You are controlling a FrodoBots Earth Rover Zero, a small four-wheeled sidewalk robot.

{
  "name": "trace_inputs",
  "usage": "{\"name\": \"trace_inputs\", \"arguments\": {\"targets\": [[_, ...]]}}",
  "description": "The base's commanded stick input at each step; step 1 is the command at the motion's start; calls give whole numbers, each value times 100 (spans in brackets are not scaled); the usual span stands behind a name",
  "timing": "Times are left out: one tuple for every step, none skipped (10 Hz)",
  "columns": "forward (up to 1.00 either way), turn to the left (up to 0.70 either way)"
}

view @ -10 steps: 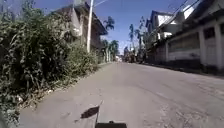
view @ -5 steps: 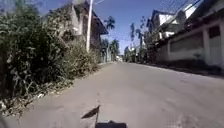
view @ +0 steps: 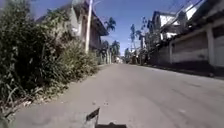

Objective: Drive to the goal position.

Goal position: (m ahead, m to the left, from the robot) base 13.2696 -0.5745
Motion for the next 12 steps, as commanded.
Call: {"name": "trace_inputs", "arguments": {"targets": [[70, 0], [70, 0], [70, 0], [70, 0], [70, 0], [70, 0], [70, 0], [70, 0], [70, 0], [70, 0], [70, 0], [70, 0]]}}
